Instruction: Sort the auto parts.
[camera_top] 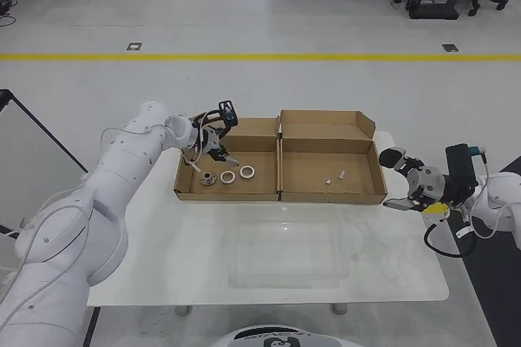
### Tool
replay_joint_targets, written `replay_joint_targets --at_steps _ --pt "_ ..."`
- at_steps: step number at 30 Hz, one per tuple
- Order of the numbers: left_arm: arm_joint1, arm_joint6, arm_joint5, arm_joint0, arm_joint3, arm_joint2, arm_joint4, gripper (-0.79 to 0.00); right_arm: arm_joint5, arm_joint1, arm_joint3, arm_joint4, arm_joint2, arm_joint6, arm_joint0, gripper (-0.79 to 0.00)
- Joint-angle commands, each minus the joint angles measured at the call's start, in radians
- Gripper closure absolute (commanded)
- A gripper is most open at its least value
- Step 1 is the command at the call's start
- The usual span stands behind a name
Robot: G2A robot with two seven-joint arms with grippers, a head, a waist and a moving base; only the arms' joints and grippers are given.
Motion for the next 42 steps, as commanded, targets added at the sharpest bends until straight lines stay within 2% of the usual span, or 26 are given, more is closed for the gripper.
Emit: replay_joint_targets --at_steps 1,6,12,24,29,30,31,33,42 --pt "0.044 0.041 0.000 0.006 -0.058 0.015 -0.015 -0.785 0.000 0.000 0.000 0.000 0.000 -0.001 0.000 -0.785" --pt "0.156 0.096 0.000 0.021 -0.217 0.046 -0.067 -0.785 0.000 0.000 0.000 0.000 0.000 -0.001 0.000 -0.785" --pt "0.302 0.103 0.000 0.042 -0.395 0.050 -0.127 -0.785 0.000 0.000 0.000 0.000 0.000 -0.001 0.000 -0.785" --pt "0.589 0.144 0.000 0.148 -0.720 -0.031 -0.216 -0.785 0.000 0.000 0.000 0.000 0.000 -0.001 0.000 -0.785" --pt "0.691 0.214 0.000 0.204 -0.807 -0.062 -0.212 -0.785 0.000 0.000 0.000 0.000 0.000 -0.001 0.000 -0.785" --pt "0.697 0.222 0.000 0.206 -0.810 -0.064 -0.211 -0.785 0.000 0.000 0.000 0.000 0.000 -0.001 0.000 -0.785" --pt "0.687 0.210 0.000 0.202 -0.805 -0.062 -0.213 -0.785 0.000 0.000 0.000 0.000 0.000 0.000 0.000 -0.785" --pt "0.698 0.224 0.000 0.207 -0.811 -0.065 -0.210 -0.785 0.000 0.000 0.000 0.000 0.000 0.000 0.000 -0.784" --pt "0.697 0.222 0.000 0.206 -0.810 -0.064 -0.211 -0.785 0.000 0.000 0.000 0.000 0.000 0.000 0.000 -0.784"
